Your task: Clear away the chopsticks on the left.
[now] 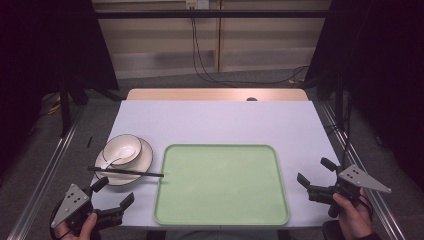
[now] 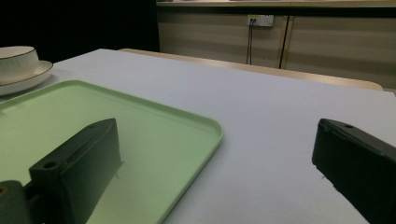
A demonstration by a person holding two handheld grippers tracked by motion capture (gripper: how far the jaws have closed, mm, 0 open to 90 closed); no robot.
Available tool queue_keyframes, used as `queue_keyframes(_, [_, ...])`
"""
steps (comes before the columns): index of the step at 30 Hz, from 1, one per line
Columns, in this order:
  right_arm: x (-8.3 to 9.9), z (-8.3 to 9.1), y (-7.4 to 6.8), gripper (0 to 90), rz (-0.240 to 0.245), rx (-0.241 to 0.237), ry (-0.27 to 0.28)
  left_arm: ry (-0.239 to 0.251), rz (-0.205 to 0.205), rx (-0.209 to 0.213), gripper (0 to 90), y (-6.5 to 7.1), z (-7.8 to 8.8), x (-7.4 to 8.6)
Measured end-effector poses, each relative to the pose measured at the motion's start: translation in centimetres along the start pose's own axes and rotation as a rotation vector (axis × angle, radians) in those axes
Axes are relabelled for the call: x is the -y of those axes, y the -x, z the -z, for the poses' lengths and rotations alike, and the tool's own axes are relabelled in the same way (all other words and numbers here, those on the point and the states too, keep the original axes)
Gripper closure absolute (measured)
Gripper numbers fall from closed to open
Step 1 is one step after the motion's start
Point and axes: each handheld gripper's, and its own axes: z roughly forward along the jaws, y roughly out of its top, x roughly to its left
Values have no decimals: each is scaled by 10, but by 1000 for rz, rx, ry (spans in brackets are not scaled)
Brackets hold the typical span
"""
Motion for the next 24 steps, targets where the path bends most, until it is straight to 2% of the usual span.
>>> queue_keyframes(7, [0,-2,-2,5,11,-7,-7,-2,-2,2,20,-2,3,0])
queue_keyframes(14, [1,-3,-2,5,-8,-20,-20,-23,-20,21,21,-4,2,-2])
queue_keyframes(17, [1,-2,-2,6,-13,-15,-19,-46,-41,51,21,-6,3,-4])
queue_keyframes(18, [1,-2,-2,9,-14,-15,-19,-67,-46,66,24,-8,3,-5])
queue_keyframes(21, [1,-3,-2,11,-50,-30,-9,-81,-61,67,36,-11,5,-5])
queue_keyframes(22, [1,-3,-2,11,-50,-30,-9,-89,-53,65,36,-13,6,-6])
queue_keyframes(24, [2,-3,-2,11,-12,-32,-15,-123,-67,76,36,-20,8,-5])
